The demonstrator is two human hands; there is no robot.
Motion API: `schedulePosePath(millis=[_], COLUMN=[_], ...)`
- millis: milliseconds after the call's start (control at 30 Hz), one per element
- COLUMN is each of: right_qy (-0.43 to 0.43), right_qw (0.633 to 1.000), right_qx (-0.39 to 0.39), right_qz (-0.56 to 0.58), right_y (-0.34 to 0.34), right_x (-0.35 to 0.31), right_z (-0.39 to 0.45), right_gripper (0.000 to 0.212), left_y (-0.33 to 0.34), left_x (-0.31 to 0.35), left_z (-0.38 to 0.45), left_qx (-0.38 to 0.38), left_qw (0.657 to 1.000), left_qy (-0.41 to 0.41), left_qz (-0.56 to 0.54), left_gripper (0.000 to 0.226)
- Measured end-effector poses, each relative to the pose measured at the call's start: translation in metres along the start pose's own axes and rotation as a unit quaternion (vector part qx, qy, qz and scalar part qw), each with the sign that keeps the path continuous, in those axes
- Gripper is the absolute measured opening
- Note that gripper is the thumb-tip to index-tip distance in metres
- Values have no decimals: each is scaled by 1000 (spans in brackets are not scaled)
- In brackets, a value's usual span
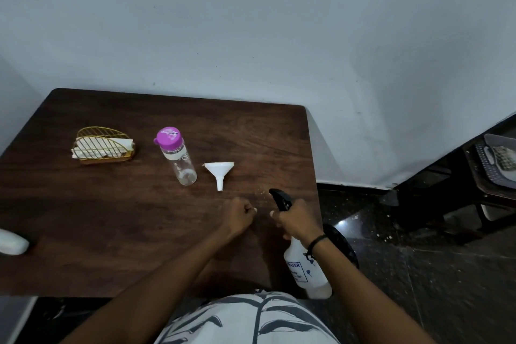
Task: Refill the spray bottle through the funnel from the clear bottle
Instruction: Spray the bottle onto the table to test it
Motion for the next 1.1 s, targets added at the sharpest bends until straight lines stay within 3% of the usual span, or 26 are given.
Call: schedulePosePath(millis=[167,367,567,633,767,1100], right_qy=[-37,-154,-211,-214,-208,-200], right_qw=[999,983,960,959,963,965], right_qx=[12,81,140,140,132,107], right_qz=[10,65,116,124,110,132], right_y=[-10,-40,-62,-62,-58,-56], right_x=[-10,-33,-53,-53,-50,-46], right_z=[6,18,42,57,80,101], right_gripper=[19,4,17,13,30,35], left_y=[-2,-8,-15,-18,-21,-26], left_x=[-2,-5,-6,-6,-6,5], left_z=[4,3,4,3,1,-3], left_qx=[8,31,40,41,52,44], left_qw=[1000,999,998,998,998,998], left_qy=[6,18,31,34,34,28], left_qz=[1,-20,-33,-33,-31,-25], left_gripper=[29,26,26,26,25,26])
Point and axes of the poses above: each hand's wrist, its own z-axis towards the middle knuckle, its own y-axis out of the palm, x = y × z, the point moved 7 cm from there along z, towards the middle knuckle, and after that the axes turned 7 degrees about -y, right-handed, at the moved point
